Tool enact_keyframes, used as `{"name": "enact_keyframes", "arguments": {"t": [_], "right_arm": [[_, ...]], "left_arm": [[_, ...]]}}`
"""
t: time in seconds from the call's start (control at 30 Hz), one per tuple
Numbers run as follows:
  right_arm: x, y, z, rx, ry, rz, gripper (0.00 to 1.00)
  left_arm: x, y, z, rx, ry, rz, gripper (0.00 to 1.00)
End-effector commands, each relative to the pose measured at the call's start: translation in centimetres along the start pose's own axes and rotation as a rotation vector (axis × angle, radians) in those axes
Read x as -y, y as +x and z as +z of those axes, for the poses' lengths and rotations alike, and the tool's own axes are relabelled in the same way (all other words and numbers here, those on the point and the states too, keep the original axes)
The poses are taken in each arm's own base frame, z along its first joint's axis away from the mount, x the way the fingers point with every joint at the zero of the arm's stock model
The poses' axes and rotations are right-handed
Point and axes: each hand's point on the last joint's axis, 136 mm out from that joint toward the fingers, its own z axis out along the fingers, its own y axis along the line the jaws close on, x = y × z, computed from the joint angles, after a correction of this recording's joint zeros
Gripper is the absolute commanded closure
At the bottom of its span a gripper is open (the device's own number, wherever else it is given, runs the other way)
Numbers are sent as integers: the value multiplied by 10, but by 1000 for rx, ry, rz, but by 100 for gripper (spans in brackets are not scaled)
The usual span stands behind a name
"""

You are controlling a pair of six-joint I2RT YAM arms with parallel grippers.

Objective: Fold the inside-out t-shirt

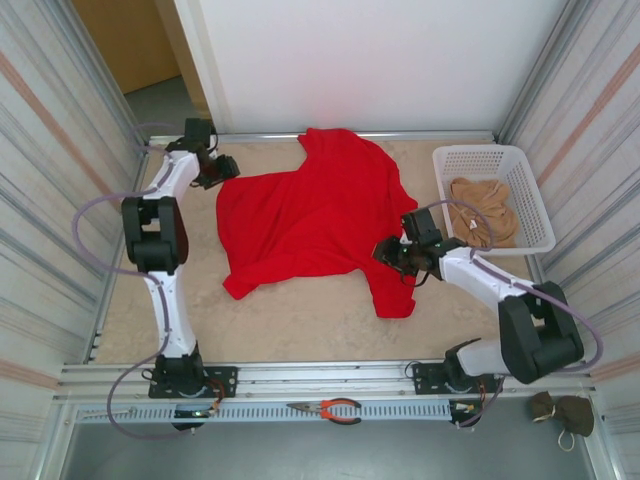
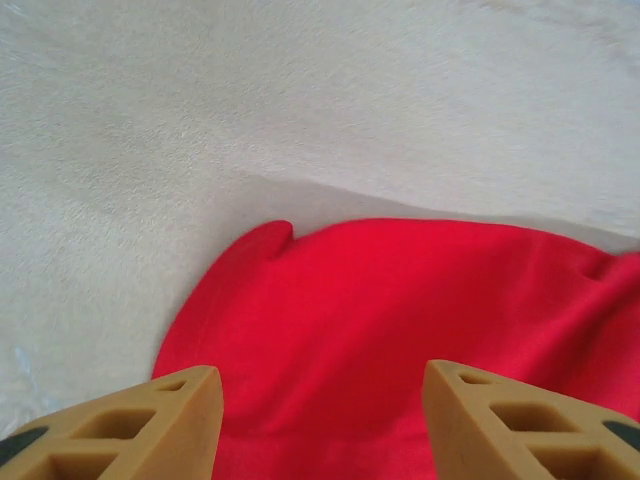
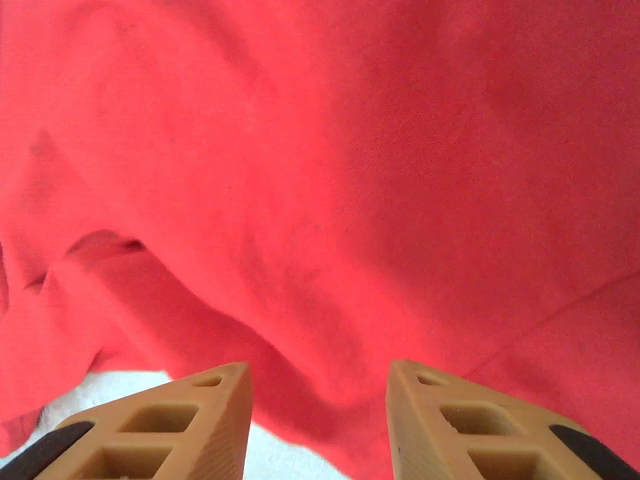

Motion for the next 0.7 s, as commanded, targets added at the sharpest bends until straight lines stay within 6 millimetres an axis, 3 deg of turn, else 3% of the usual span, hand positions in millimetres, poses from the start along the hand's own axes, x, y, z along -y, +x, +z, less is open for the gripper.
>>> {"name": "enact_keyframes", "arguments": {"t": [0.0,0.17,0.23,0.27,0.33,0.37,0.63,0.67], "right_arm": [[3,-4,10,4,-11,41,62],[25,5,19,-17,47,98,63],[34,10,20,-23,72,130,63],[39,11,19,-23,84,146,63],[48,14,17,-20,106,183,63],[53,17,16,-22,121,201,63],[89,35,4,-14,218,331,63],[90,35,4,-10,217,342,63]], "left_arm": [[-11,7,8,-66,-69,49,45],[-15,10,31,-93,-78,52,46],[-14,9,39,-97,-69,49,53],[-13,8,41,-98,-68,49,61],[-13,2,43,-92,-67,48,91],[-14,-2,41,-83,-72,42,100],[-24,-53,-7,88,-60,-78,100],[-24,-57,-12,100,-53,-89,90]]}}
